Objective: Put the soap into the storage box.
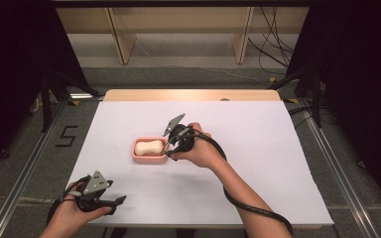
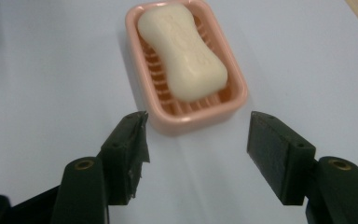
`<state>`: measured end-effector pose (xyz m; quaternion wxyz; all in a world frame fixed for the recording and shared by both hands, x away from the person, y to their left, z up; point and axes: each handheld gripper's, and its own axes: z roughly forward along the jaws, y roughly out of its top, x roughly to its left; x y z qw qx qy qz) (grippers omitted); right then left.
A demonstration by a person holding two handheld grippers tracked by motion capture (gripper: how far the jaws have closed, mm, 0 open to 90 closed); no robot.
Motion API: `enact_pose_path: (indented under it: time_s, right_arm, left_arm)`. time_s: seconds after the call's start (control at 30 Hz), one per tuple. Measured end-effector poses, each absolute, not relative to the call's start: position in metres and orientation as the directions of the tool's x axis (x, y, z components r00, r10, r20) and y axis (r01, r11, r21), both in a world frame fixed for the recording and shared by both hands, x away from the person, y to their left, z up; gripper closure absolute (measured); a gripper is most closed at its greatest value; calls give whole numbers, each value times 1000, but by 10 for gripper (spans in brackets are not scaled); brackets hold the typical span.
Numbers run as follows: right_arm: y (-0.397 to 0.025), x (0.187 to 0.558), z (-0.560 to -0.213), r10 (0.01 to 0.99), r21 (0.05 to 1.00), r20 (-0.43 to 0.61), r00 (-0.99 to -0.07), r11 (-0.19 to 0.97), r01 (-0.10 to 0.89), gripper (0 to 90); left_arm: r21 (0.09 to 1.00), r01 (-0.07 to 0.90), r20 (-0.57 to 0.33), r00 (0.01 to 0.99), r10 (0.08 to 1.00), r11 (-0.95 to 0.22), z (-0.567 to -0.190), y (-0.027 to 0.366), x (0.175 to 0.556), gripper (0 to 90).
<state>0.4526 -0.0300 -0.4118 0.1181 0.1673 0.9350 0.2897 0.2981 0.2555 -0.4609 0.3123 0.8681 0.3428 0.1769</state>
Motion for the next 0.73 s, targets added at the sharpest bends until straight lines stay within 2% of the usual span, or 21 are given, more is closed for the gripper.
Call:
enact_pose_path:
  time_s: [0.27,0.33,0.47,0.73]
  right_arm:
    - [-73,432,-418,446,598,-121,-887,745,294,381]
    - [-84,426,-423,464,600,-107,-879,735,315,378]
    - [-106,412,-432,496,604,-99,-863,719,344,371]
    - [-141,387,-442,535,622,-113,-837,695,361,359]
  left_arm:
    - [677,504,70,681,729,-536,-464,254,298,302]
    - [668,486,109,685,721,-563,-464,254,298,303]
    - [667,506,67,690,721,-546,-464,254,298,303]
    - [677,493,108,668,736,-547,-468,251,298,305]
